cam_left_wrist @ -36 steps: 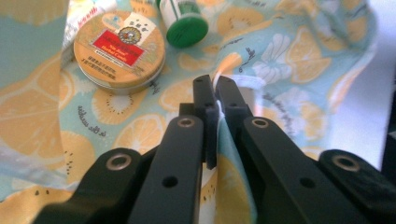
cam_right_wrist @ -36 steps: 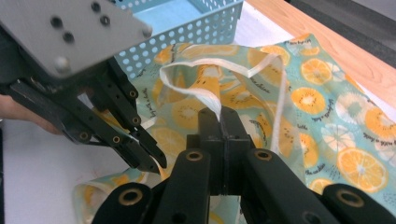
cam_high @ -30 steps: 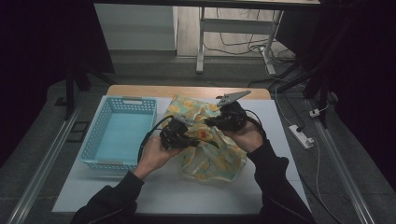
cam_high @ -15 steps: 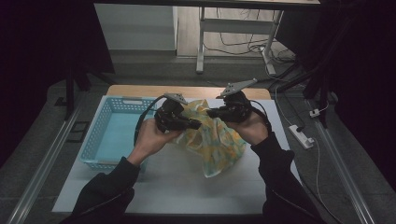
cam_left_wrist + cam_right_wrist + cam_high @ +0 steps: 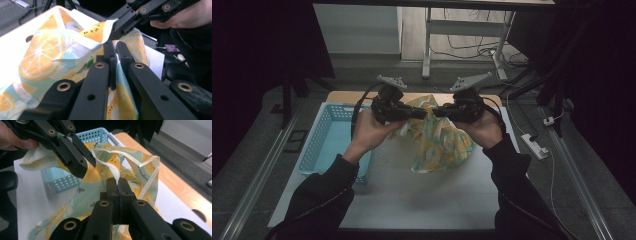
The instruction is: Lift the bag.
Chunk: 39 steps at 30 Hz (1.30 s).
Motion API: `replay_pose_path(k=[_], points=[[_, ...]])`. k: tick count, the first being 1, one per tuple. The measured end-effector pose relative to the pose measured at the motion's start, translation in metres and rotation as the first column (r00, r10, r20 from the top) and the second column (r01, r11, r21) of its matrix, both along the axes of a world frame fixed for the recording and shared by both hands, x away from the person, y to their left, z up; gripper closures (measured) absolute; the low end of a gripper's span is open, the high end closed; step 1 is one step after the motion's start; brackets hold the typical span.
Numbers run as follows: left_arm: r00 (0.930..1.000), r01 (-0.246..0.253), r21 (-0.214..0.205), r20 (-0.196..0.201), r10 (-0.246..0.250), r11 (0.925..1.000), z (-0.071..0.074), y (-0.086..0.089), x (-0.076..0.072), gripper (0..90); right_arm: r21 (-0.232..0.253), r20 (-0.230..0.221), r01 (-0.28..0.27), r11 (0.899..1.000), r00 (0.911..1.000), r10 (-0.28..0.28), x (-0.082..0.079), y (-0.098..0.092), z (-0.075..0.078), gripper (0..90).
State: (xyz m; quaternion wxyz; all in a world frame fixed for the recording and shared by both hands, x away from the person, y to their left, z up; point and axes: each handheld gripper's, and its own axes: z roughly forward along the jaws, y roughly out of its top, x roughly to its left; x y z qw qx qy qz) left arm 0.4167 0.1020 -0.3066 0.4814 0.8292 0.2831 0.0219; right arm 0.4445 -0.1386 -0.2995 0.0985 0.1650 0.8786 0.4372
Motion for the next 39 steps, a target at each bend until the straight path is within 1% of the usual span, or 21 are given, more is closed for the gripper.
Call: replay_pose_path(k=[4,8,9,15,17,20,23,25,26,28,30,31,32,33,35,37,38,39], points=[[0.9997,-0.011,-0.013,0.024,0.011,0.9999,0.017,0.002,0.003,89.0,0.005,0.029,0.006,1.0,0.9996,-0.006,-0.001,0.0,0.014,90.0],[0.9983,-0.026,-0.009,0.052,0.026,0.9996,0.034,0.003,0.004,89.0,0.008,0.058,0.021,1.0,0.9981,-0.021,0.0,-0.001,0.029,90.0],[0.9979,-0.03,-0.013,0.057,0.031,0.9995,0.038,0.004,0.005,89.0,0.008,0.064,0.025,1.0,0.9976,-0.025,0.0,-0.001,0.032,90.0],[0.9943,-0.063,-0.02,0.085,0.064,0.9978,0.057,0.007,0.009,89.0,0.023,0.1,0.049,0.999,0.9936,-0.051,0.003,-0.005,0.052,90.0],[0.9929,-0.074,-0.027,0.092,0.076,0.9969,0.062,0.008,0.012,89.0,0.028,0.114,0.058,0.998,0.9917,-0.061,0.003,-0.006,0.059,90.0],[0.9905,-0.089,-0.027,0.103,0.091,0.9957,0.071,0.008,0.015,89.0,0.03,0.135,0.078,0.996,0.9875,-0.081,0.005,-0.008,0.07,90.0],[0.9872,-0.105,-0.026,0.119,0.107,0.9942,0.078,0.006,0.019,88.9,0.037,0.15,0.097,0.995,0.9834,-0.101,0.007,-0.01,0.08,90.0],[0.9853,-0.113,-0.034,0.125,0.116,0.993,0.081,0.005,0.021,88.9,0.042,0.163,0.11,0.993,0.9798,-0.115,0.008,-0.01,0.087,90.0],[0.9839,-0.117,-0.037,0.132,0.121,0.9924,0.081,0.004,0.022,88.9,0.05,0.17,0.116,0.992,0.9776,-0.123,0.009,-0.01,0.09,90.0],[0.9833,-0.119,-0.035,0.134,0.123,0.9923,0.078,0.001,0.026,88.8,0.056,0.175,0.123,0.991,0.9758,-0.131,0.01,-0.01,0.094,90.0],[0.9819,-0.124,-0.029,0.141,0.127,0.9919,0.072,-0.002,0.029,88.7,0.038,0.187,0.137,0.99,0.972,-0.142,0.011,-0.009,0.091,90.0],[0.982,-0.125,-0.027,0.139,0.128,0.9918,0.068,-0.004,0.032,88.5,0.033,0.185,0.14,0.99,0.9722,-0.144,0.012,-0.008,0.088,90.0],[0.9826,-0.123,-0.024,0.137,0.125,0.9921,0.063,-0.006,0.035,88.4,0.024,0.176,0.143,0.99,0.9737,-0.144,0.015,-0.008,0.082,90.0],[0.9837,-0.12,-0.012,0.133,0.121,0.9927,0.058,-0.007,0.037,88.2,0.016,0.174,0.146,0.989,0.9738,-0.146,0.017,-0.007,0.076,90.0],[0.9827,-0.122,0.002,0.14,0.12,0.9925,0.05,-0.01,0.04,87.7,0.001,0.166,0.152,0.988,0.9747,-0.15,0.021,-0.007,0.063,90.0],[0.9846,-0.122,0.013,0.128,0.119,0.9925,0.04,-0.013,0.044,87.0,0.002,0.142,0.158,0.987,0.9773,-0.157,0.026,-0.009,0.049,90.0],[0.9842,-0.125,0.019,0.129,0.122,0.992,0.035,-0.015,0.045,86.6,0.002,0.128,0.164,0.986,0.9783,-0.163,0.029,-0.009,0.041,90.0],[0.9853,-0.121,0.031,0.125,0.117,0.9922,0.029,-0.016,0.047,86.2,-0.001,0.114,0.169,0.986,0.9793,-0.167,0.032,-0.009,0.033,90.0]])
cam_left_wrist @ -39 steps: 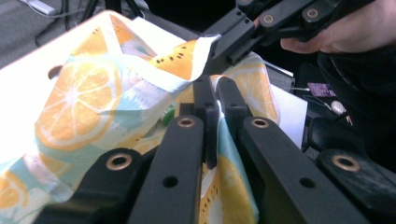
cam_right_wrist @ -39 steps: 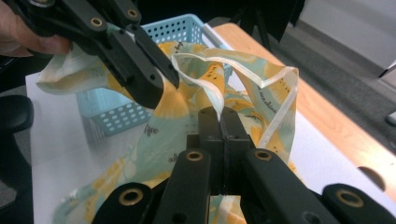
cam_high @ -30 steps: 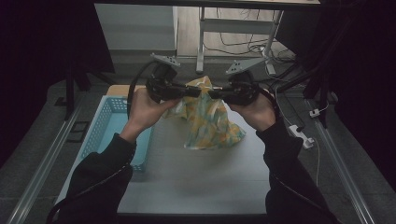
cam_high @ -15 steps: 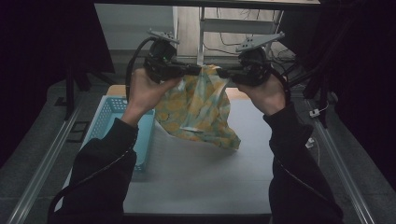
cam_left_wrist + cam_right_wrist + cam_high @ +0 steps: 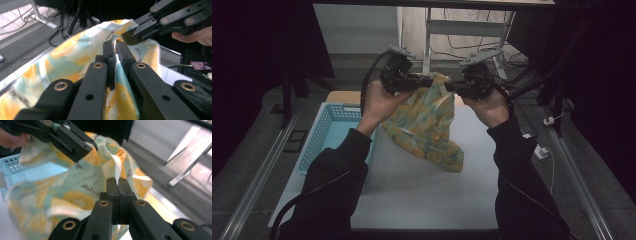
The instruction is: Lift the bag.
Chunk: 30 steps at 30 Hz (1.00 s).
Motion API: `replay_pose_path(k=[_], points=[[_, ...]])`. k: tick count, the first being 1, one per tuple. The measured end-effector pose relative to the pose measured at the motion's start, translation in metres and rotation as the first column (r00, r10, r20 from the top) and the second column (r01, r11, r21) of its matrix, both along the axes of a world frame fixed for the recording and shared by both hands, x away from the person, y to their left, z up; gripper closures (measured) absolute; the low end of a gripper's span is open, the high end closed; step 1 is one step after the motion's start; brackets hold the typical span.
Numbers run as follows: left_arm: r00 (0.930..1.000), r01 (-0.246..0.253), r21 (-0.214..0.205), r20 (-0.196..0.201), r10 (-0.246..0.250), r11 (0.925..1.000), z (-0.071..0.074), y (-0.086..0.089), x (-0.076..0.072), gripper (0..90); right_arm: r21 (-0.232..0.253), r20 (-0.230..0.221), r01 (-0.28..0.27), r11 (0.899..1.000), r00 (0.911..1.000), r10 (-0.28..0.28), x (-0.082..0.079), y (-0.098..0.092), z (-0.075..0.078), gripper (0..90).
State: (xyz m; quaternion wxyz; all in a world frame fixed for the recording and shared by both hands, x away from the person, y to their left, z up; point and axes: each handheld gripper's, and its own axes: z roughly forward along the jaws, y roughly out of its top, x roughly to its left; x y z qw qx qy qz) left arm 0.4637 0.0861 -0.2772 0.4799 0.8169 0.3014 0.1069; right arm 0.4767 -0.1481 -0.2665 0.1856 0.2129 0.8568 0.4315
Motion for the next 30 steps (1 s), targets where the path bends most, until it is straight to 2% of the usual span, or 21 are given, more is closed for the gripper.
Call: replay_pose_path(k=[7,9,12,16,19,22,25,30], points=[[0.9992,0.007,0.077,-0.04,-0.004,0.997,-0.04,-0.01,0.008,80.3,0.008,-0.088,0.008,1.0,0.9961,-0.008,0.012,-0.001,-0.049,89.6],[0.9993,0.001,0.07,-0.037,0.001,0.9976,-0.046,-0.01,0.008,73.1,0.018,-0.102,0.014,1.0,0.9947,-0.012,0.013,-0.003,-0.056,84.9],[0.9999,0.01,0.057,-0.011,-0.01,0.9983,-0.05,-0.006,0.005,56.0,0.053,-0.097,0.022,0.998,0.9951,-0.017,0.011,-0.008,-0.059,75.6],[0.9995,0.001,0.038,0.032,-0.002,0.9993,-0.052,0.003,-0.008,38.2,0.089,-0.091,0.034,0.995,0.9955,-0.026,0.003,-0.017,-0.061,61.7],[0.9982,-0.013,0.021,0.058,0.012,0.9997,-0.056,0.014,-0.02,30.0,0.099,-0.094,0.033,0.995,0.9953,-0.024,-0.004,-0.023,-0.065,54.5],[0.9979,-0.031,0.03,0.057,0.03,0.9991,-0.063,0.026,-0.033,23.1,0.096,-0.084,0.036,0.995,0.9961,-0.027,-0.013,-0.028,-0.071,46.0],[0.998,-0.05,0.036,0.04,0.049,0.9981,-0.073,0.038,-0.048,17.2,0.093,-0.085,0.042,0.995,0.9958,-0.034,-0.023,-0.033,-0.08,37.2],[0.9978,-0.065,0.026,0.015,0.065,0.9976,-0.093,0.06,-0.076,8.1,0.107,-0.109,0.057,0.993,0.993,-0.046,-0.038,-0.043,-0.098,26.6]])
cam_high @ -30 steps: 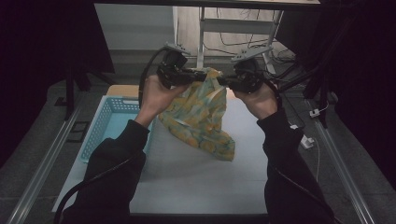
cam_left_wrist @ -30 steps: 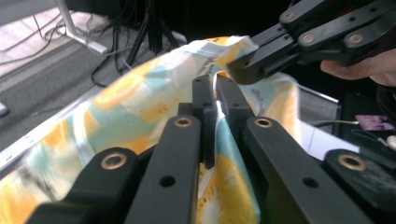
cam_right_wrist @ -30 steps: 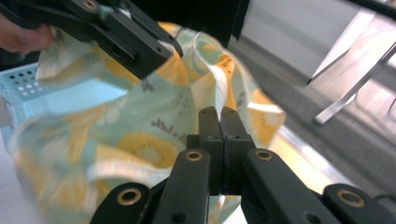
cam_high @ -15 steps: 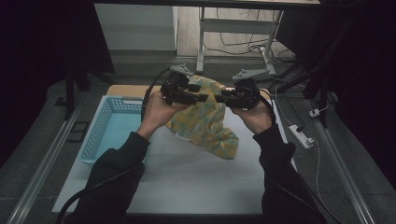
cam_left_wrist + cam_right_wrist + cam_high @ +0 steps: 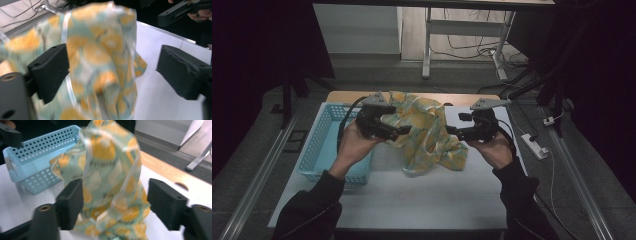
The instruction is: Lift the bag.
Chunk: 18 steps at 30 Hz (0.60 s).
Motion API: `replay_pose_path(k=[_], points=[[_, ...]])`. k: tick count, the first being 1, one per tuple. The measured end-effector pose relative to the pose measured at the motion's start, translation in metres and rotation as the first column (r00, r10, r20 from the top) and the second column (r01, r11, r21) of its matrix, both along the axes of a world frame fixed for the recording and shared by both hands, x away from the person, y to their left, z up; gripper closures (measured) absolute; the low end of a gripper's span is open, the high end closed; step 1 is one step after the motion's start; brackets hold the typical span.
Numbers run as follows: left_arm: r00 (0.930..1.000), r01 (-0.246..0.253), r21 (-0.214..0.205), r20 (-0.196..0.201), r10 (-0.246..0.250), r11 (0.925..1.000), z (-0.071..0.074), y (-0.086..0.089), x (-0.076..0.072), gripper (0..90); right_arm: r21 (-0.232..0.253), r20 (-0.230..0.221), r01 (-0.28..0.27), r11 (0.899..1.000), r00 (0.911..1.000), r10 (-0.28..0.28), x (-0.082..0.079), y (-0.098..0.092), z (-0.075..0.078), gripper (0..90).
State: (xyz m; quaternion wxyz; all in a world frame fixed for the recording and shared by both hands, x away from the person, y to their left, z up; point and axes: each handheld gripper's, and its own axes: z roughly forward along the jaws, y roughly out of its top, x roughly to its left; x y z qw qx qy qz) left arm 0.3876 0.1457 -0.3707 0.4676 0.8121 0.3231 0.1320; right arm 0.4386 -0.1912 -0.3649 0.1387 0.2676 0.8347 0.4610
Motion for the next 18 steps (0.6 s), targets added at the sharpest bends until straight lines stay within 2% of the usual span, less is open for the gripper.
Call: replay_pose_path(k=[3,7,10,12,18], points=[[0.9996,-0.025,-0.019,-0.015,0.024,0.9995,-0.014,0.015,-0.018,5.2,-0.003,0.01,0.02,1.0,0.9998,-0.02,-0.012,-0.008,-0.014,18.7],[0.9971,-0.058,-0.045,-0.052,0.056,0.9973,-0.037,0.034,-0.042,1.8,0.025,0.007,0.036,0.999,0.9993,-0.037,-0.029,-0.021,-0.031,10.6],[0.993,-0.096,-0.032,-0.072,0.093,0.9949,-0.052,0.047,-0.06,0.0,0.035,0.005,0.06,0.998,0.9981,-0.061,-0.042,-0.034,-0.045,6.5],[0.9905,-0.115,-0.037,-0.08,0.112,0.9927,-0.061,0.056,-0.075,0.0,0.044,-0.002,0.079,0.996,0.9968,-0.079,-0.05,-0.044,-0.053,2.7],[0.9808,-0.173,-0.04,-0.098,0.168,0.9842,-0.088,0.078,-0.113,0.0,0.035,-0.028,0.137,0.99,0.9903,-0.136,-0.077,-0.069,-0.077,0.0]])
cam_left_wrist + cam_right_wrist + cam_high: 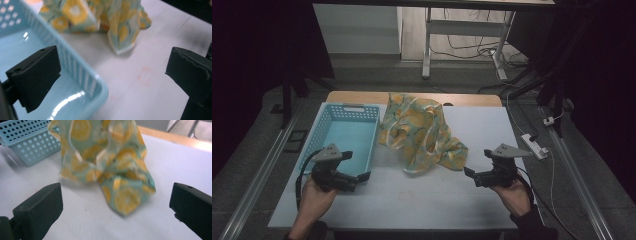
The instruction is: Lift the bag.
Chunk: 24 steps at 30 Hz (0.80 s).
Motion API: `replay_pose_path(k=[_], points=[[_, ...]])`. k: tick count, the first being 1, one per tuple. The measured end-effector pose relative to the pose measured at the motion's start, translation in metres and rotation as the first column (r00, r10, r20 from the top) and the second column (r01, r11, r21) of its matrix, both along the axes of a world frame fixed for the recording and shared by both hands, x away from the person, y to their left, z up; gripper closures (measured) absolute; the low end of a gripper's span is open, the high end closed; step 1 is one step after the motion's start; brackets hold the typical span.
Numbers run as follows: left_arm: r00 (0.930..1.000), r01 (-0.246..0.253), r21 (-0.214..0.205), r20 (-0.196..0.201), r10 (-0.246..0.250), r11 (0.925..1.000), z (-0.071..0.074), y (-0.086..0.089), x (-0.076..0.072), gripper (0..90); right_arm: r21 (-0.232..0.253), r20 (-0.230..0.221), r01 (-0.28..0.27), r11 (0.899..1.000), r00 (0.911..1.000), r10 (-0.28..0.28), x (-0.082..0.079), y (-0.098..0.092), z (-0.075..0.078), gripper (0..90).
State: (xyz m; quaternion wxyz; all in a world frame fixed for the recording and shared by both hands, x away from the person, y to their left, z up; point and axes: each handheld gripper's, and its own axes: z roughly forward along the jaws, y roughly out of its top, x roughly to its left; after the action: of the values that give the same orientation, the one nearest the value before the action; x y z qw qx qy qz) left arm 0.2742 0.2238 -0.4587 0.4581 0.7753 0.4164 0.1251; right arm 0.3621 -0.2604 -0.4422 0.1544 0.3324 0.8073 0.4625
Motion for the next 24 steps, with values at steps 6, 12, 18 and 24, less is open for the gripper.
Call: replay_pose_path(k=[6,12,18,24], points=[[0.9987,-0.027,0.005,-0.044,0.028,0.9996,-0.022,0.013,-0.027,0.0,-0.015,-0.028,0.087,0.996,0.9958,-0.088,-0.026,-0.021,-0.023,0.0],[0.9965,-0.07,0.042,-0.043,0.072,0.9967,-0.038,0.021,-0.045,0.0,-0.045,-0.047,0.144,0.989,0.9881,-0.146,-0.048,-0.041,-0.042,0.0],[0.9912,-0.113,0.081,-0.06,0.118,0.9903,-0.052,0.028,-0.05,0.0,-0.093,-0.068,0.174,0.98,0.9811,-0.181,-0.06,-0.052,-0.054,0.0],[0.9853,-0.135,0.122,-0.087,0.146,0.9833,-0.059,0.03,-0.05,0.0,-0.104,-0.073,0.189,0.976,0.9777,-0.197,-0.062,-0.054,-0.055,0.0]])
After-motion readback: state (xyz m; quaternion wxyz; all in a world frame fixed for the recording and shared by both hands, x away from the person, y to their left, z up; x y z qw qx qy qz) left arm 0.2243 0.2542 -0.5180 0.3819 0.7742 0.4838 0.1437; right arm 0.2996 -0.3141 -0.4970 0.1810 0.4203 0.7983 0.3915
